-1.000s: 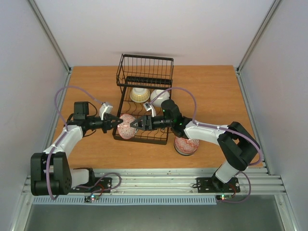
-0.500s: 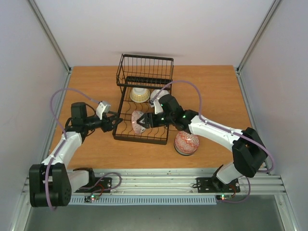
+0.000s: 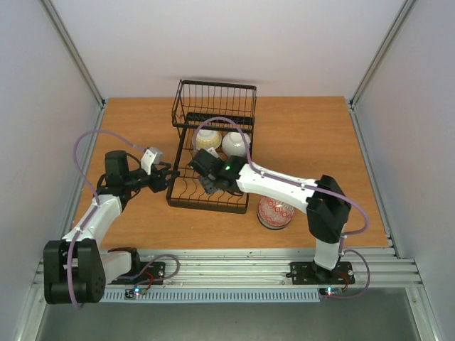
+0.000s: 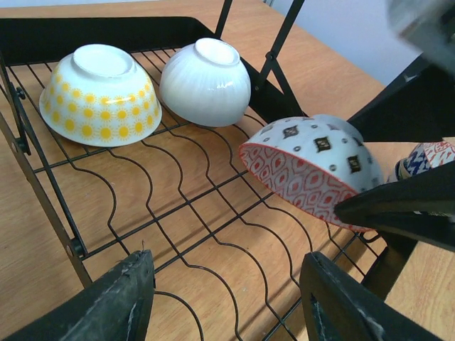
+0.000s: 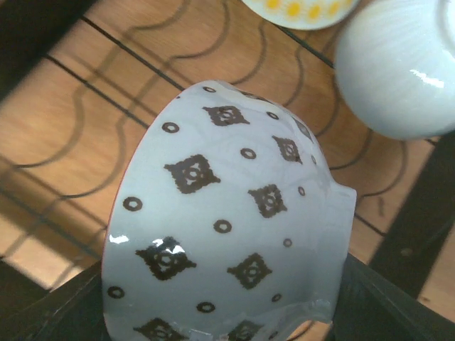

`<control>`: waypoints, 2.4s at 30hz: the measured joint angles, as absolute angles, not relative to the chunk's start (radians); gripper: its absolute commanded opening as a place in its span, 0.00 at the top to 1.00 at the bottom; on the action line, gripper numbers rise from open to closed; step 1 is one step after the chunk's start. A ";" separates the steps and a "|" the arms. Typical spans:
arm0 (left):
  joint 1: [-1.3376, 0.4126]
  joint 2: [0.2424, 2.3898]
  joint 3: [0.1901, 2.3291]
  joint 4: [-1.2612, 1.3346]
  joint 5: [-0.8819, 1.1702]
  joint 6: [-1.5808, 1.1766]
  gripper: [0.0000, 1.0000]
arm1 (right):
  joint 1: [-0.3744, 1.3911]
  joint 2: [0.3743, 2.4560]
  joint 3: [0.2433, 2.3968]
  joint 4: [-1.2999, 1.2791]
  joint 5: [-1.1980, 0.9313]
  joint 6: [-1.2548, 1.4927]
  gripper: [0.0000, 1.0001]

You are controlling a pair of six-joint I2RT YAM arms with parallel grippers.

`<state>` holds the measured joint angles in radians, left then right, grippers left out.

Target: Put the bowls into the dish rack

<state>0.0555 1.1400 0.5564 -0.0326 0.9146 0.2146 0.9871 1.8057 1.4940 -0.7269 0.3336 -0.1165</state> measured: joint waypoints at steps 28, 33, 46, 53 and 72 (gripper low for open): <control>0.056 1.158 0.556 -0.032 0.927 0.214 0.43 | 0.999 2.160 1.785 -1.077 0.759 -0.153 0.99; 0.056 1.158 0.556 -0.032 0.929 0.214 0.43 | 0.984 2.209 1.831 -1.101 0.783 -0.153 0.99; 0.056 1.158 0.556 -0.032 0.931 0.217 0.43 | 0.929 2.288 1.912 -1.118 0.838 -0.159 0.86; 0.056 1.158 0.556 -0.032 0.932 0.217 0.43 | 0.918 2.298 1.913 -1.104 0.820 -0.177 0.41; 0.056 1.158 0.556 -0.033 0.935 0.217 0.43 | 0.938 2.255 1.825 -1.025 0.751 -0.192 0.01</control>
<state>0.0555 1.1580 0.5564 -0.0326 0.9348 0.2173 0.9382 2.2551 1.8248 -1.0252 0.7513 -0.1925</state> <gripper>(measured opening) 0.568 0.987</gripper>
